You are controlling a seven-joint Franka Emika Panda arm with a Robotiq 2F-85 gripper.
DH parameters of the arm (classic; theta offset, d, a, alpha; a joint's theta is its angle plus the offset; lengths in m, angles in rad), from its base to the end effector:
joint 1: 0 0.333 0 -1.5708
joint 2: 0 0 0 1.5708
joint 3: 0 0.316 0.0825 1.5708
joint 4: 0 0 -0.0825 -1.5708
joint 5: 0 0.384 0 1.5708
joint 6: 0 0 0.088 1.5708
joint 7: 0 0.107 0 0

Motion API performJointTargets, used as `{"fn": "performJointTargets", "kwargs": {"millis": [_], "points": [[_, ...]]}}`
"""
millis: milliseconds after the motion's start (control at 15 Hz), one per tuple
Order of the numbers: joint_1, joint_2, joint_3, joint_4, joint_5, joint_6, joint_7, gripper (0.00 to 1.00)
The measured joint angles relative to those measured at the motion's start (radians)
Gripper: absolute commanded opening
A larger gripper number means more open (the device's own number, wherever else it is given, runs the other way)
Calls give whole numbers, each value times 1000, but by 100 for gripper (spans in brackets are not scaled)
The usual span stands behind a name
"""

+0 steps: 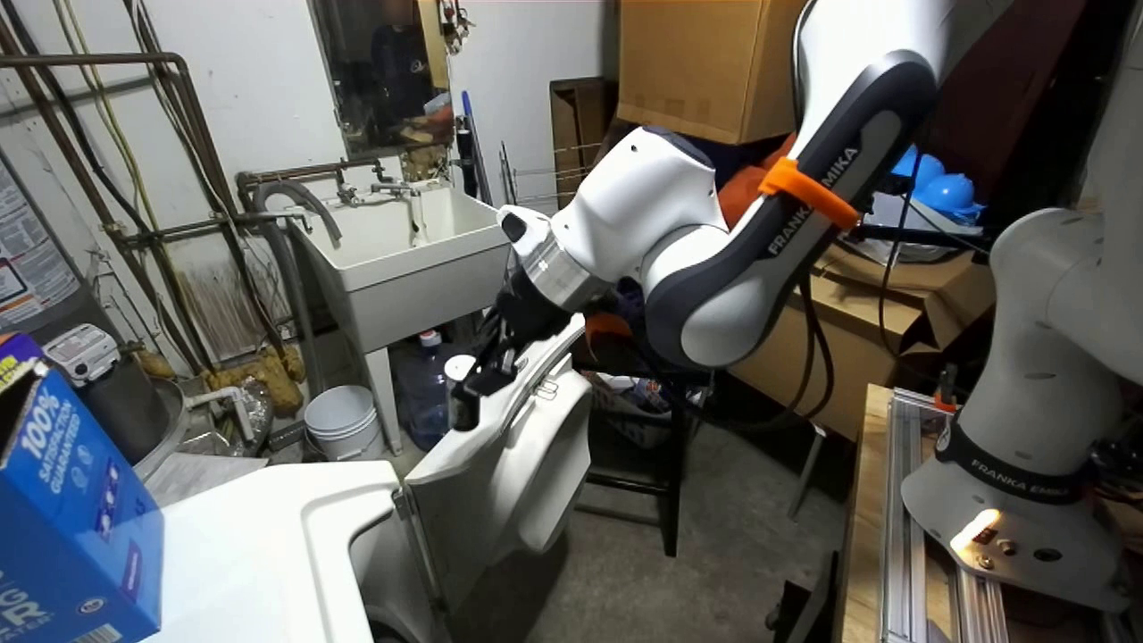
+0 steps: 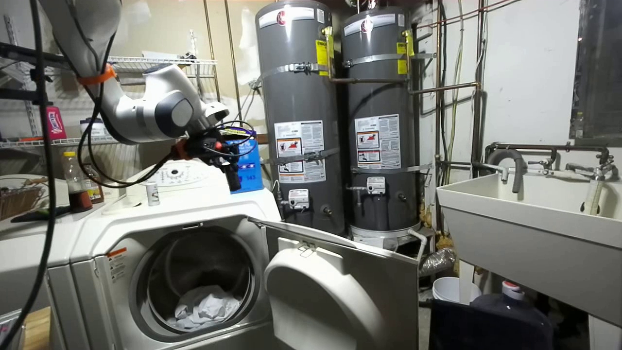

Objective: Move the pepper cellar to the black table

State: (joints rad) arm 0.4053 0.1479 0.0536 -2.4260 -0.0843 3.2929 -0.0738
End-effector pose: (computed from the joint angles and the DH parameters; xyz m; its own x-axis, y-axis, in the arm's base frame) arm 0.4809 0.2470 0.3314 0.5986 0.4640 0.6530 0.5503 -0.8305 0.0858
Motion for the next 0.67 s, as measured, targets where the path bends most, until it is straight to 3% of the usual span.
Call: {"fn": "performJointTargets", "kwargs": {"millis": [333,533,600,667], "points": [[2,-41,-267,-98,50,63,-4,20],[18,-52,-408,-210,174,150,-53,20],[23,-51,-438,-250,235,185,-72,45],[30,-52,-458,-288,301,220,-82,45]]}}
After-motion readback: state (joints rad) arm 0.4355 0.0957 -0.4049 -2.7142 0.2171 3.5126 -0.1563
